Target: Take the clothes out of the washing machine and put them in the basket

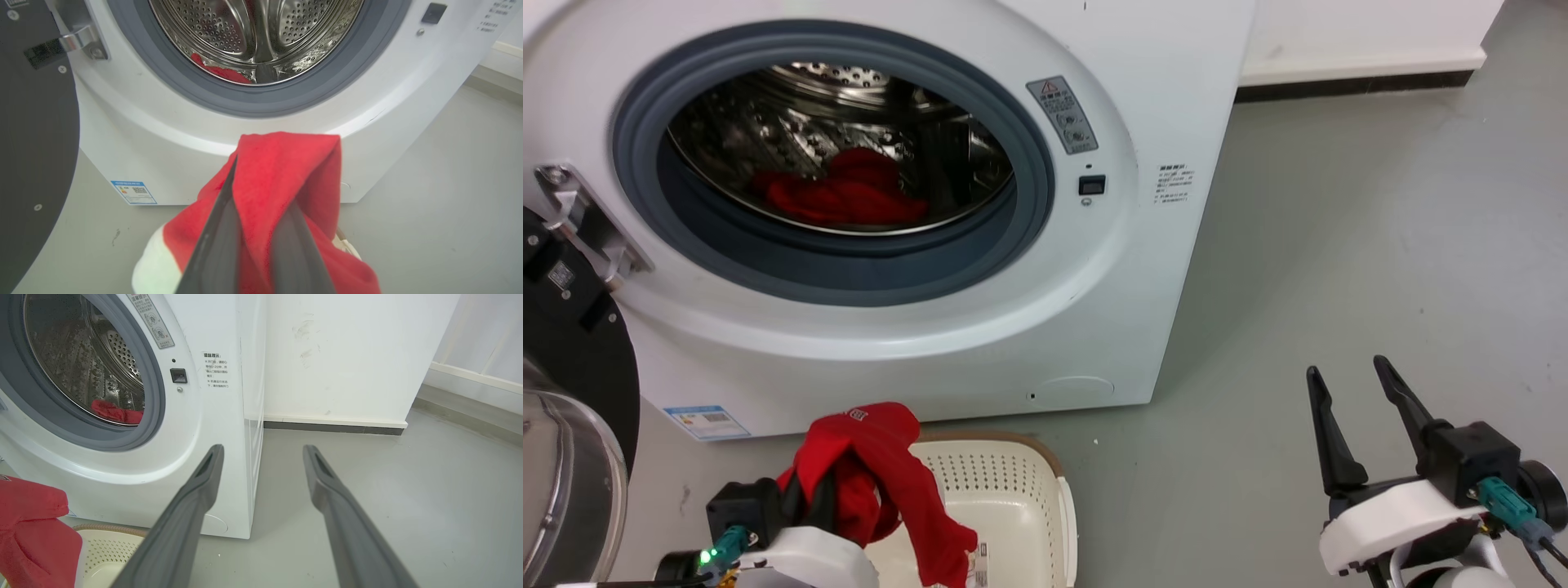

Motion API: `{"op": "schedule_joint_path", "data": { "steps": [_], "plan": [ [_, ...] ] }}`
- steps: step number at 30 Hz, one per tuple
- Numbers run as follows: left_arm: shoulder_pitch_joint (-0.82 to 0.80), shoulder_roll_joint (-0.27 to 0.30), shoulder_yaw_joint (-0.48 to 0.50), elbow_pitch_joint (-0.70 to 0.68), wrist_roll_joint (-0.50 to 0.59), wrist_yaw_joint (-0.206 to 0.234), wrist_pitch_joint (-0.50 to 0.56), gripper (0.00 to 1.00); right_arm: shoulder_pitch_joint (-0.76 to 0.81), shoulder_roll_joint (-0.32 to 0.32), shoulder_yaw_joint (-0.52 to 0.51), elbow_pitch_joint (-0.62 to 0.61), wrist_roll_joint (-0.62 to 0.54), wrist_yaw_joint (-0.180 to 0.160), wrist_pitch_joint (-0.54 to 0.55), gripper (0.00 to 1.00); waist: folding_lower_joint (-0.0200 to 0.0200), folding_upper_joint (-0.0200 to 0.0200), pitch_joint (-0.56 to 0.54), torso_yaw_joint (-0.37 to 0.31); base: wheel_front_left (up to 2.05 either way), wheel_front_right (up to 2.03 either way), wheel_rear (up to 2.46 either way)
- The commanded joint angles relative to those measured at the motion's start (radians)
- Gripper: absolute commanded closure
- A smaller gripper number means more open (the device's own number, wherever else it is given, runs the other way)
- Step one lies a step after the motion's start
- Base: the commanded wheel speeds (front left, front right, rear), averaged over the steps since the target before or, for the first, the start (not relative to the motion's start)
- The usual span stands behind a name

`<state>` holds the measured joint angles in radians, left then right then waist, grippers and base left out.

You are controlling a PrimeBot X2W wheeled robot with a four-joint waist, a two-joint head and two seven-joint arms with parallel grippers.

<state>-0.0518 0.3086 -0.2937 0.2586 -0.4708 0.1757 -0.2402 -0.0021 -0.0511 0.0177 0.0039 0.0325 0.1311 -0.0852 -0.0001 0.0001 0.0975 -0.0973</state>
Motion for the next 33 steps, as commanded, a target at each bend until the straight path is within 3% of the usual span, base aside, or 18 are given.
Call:
{"op": "schedule_joint_path", "data": {
  "steps": [1,16,33],
  "plan": [
    [-0.004,-0.002,-0.003,0.008,-0.001,-0.005,0.0,1.0,-0.014,0.002,0.005,-0.003,0.001,-0.001,0.003,0.0,0.0001,-0.0001,0.026,0.001,0.0,0.0,0.0],
    [-0.205,-0.049,-0.024,0.421,-0.013,-0.108,-0.02,1.0,-0.143,0.002,0.036,0.01,0.016,-0.001,-0.041,0.0,0.0001,-0.0001,0.281,-0.085,0.0,0.0,0.0],
    [-0.493,-0.025,-0.036,0.85,-0.009,-0.193,-0.021,1.0,-0.269,0.002,0.087,0.029,0.046,-0.001,-0.1,0.0,0.0001,-0.0001,0.566,-0.173,0.0,0.0,0.0]
  ]
}}
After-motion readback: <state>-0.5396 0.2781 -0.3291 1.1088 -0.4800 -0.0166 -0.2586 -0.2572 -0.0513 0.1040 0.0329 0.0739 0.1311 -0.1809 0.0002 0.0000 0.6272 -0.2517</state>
